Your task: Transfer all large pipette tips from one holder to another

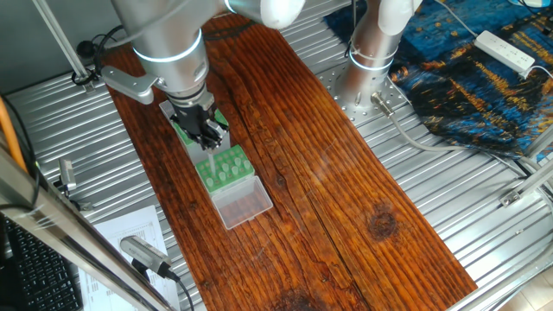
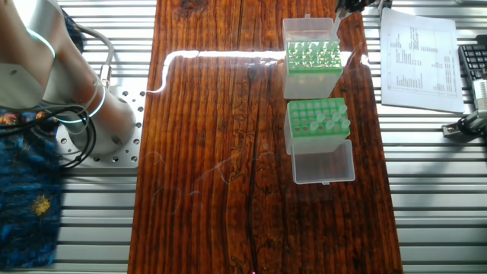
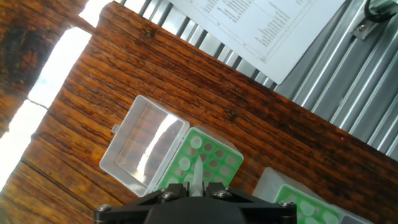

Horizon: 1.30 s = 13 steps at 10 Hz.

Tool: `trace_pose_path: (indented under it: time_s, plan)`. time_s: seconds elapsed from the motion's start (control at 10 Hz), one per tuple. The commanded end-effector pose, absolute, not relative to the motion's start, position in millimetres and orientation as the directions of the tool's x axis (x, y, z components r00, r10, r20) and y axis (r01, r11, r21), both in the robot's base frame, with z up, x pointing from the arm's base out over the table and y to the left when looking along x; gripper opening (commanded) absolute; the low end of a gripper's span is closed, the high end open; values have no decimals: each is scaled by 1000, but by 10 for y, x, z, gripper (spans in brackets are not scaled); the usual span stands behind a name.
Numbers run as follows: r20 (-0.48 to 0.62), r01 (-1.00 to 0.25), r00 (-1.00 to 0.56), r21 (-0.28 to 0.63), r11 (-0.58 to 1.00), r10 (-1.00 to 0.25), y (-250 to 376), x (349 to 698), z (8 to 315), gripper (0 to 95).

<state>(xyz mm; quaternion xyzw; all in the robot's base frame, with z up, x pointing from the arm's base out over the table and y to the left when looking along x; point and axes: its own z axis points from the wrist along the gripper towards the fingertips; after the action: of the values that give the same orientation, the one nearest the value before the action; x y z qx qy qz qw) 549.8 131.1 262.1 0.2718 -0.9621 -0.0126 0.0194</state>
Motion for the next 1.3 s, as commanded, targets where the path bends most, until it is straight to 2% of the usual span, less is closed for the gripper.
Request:
trace_pose_path:
  time_s: [0.1,0.6,0.7,1.3]
  plan:
    - [35,-529,-848,27,848,-529,1289,5521,2600,0]
    - [34,-527,-849,26,849,-528,1241,5570,2542,0]
    - [35,-533,-845,29,846,-533,1235,5573,2535,190]
    - [46,-524,-850,34,851,-525,1211,5563,2512,190]
